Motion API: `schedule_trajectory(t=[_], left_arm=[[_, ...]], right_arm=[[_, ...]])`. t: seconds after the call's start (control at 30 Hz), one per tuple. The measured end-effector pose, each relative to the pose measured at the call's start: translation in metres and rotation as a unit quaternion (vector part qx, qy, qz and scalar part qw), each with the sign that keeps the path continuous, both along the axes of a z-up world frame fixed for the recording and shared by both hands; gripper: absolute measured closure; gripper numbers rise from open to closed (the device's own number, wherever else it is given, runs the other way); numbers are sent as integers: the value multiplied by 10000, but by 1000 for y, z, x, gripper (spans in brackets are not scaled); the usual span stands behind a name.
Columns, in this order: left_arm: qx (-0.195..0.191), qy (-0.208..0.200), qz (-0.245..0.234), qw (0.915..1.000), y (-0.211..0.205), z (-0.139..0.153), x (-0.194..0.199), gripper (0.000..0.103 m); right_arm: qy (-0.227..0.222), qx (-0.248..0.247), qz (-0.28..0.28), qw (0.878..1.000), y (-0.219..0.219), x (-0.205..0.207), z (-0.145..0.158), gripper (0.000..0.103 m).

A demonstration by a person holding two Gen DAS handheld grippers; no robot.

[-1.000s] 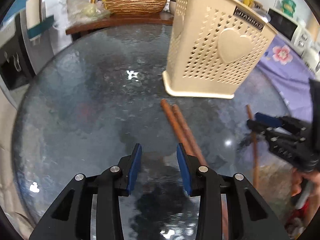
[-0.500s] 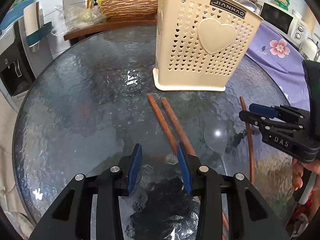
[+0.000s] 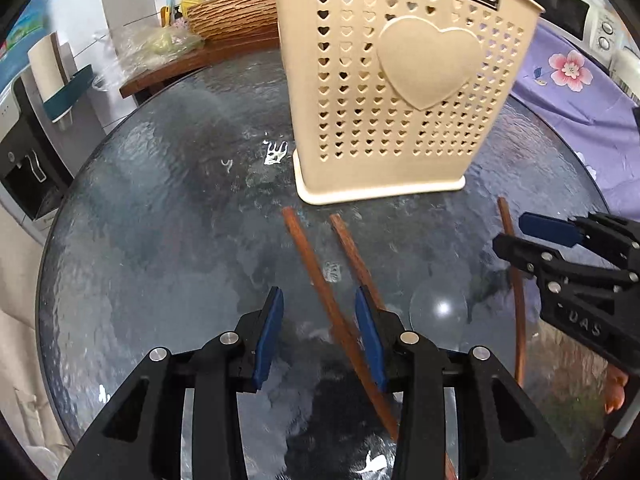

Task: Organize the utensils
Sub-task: 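Position the right tool over a wooden chopstick while the left tool aligns over another, then grasp a wooden chopstick with the left tool while the right tool grasps another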

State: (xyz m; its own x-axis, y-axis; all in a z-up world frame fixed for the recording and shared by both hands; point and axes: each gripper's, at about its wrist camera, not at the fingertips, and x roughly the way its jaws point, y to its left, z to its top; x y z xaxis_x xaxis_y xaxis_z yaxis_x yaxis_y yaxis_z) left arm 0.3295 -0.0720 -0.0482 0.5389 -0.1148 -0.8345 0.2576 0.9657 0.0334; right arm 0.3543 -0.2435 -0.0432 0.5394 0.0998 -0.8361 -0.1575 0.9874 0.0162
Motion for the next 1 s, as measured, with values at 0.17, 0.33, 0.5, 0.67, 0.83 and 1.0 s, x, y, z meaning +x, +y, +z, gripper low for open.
schedule_trajectory(t=[0.17,0.33,0.5,0.67,0.83,1.0], left_arm=[[-5,53,48,10000,0,1,15,68],[22,95,50,9999,-5,2,22,85],[119,-30,14,9999,-10,1,18,92],[105,13,-65,9999,-9,2,7,93],[17,103,10,9999,-3,2,14,93],[102,73,59,9999,-6,3,22,93]], right_arm=[[50,12,-84,10000,-2,5,0,65],[257,-7,-264,9993,-1,16,1,65],[234,139,-369,9989,1,18,1,73],[201,-1,-230,9995,10,13,-1,77],[233,12,-253,9994,9,15,-1,82],[211,248,-515,9981,5,8,-2,89]])
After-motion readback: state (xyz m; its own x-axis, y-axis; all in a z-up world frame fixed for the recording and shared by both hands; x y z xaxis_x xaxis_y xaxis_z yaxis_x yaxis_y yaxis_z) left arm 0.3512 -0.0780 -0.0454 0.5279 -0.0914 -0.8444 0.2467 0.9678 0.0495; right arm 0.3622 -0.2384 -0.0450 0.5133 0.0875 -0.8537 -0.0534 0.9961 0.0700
